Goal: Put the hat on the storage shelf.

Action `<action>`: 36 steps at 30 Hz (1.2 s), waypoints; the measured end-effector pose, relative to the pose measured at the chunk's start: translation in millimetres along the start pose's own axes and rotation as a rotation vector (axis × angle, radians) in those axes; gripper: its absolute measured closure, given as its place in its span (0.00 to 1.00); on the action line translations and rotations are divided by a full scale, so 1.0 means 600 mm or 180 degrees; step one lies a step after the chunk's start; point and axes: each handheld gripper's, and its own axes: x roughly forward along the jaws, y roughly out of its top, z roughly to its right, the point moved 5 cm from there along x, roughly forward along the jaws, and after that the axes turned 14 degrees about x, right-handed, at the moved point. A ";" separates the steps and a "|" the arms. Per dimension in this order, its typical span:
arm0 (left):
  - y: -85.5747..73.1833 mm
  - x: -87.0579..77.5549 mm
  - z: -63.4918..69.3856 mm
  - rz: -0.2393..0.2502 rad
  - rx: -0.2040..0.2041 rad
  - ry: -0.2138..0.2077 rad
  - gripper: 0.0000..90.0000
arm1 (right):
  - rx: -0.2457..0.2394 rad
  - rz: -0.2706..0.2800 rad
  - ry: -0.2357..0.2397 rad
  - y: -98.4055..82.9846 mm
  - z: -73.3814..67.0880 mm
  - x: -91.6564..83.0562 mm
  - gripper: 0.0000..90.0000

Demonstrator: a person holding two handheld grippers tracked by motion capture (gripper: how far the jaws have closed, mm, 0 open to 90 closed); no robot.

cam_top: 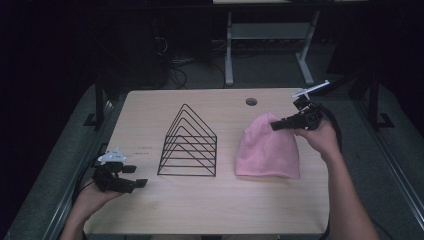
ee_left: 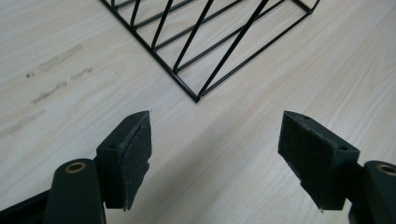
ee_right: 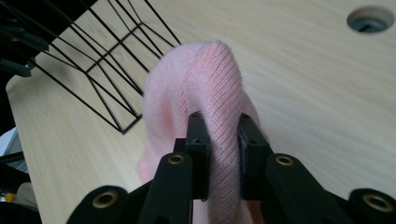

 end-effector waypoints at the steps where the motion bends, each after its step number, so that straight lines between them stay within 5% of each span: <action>1: 0.005 -0.003 -0.002 -0.0008 0.0020 -0.0016 0.29 | -0.0016 0.0017 0.0008 0.002 -0.005 -0.004 0.87; 17: 0.076 -0.058 -0.018 0.0020 0.0237 -0.0216 0.29 | -0.0293 0.0195 -0.0012 0.063 -0.074 -0.076 0.87; 36: 0.154 -0.078 -0.018 0.0068 0.0415 -0.0366 0.26 | -0.0644 0.0353 0.0072 0.121 -0.177 -0.132 0.87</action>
